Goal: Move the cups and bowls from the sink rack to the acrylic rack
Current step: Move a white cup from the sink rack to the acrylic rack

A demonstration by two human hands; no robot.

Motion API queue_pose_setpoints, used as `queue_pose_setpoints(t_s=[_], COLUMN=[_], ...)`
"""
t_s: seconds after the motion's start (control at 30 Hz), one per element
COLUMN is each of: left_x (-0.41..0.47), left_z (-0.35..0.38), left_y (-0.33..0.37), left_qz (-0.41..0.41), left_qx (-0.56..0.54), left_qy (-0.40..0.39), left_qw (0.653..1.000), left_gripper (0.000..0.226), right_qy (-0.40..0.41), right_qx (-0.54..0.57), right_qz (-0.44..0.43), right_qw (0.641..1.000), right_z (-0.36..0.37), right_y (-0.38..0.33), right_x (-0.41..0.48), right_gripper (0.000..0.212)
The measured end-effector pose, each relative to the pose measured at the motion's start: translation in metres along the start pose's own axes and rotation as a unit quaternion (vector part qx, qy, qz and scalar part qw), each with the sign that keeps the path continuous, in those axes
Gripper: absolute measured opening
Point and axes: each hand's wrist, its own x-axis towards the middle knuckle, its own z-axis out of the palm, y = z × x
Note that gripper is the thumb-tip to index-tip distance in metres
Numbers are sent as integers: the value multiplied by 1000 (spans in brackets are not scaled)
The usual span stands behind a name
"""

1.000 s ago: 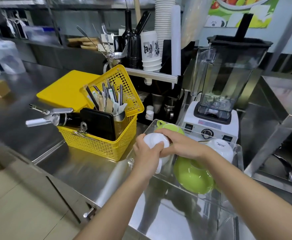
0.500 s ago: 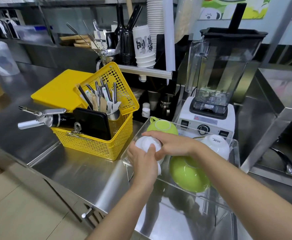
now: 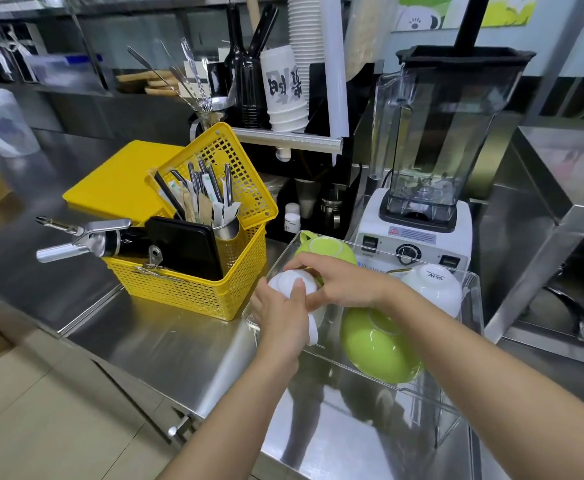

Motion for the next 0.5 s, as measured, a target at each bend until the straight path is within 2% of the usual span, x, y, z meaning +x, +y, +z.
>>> queue_pose_setpoints(t_s=[0.13,0.33,0.5], left_x=[2,13,20], left_z=[-12,-32,-48], left_y=[0,0,5], left_qz=[6,71,74], left_qx=[33,129,143], left_qy=[-67,-140,-208], left_qw=[997,979,965], left_gripper=[61,42,42], right_qy=[-2,-9,13], right_qx=[-6,-34,-28], right_qz=[2,-4,-11], right_qw=[1000,999,999], right_z=[-2,-3,-1], right_y=[-2,-4,0], right_x=[-2,-5,-8], right_gripper=[42,41,43])
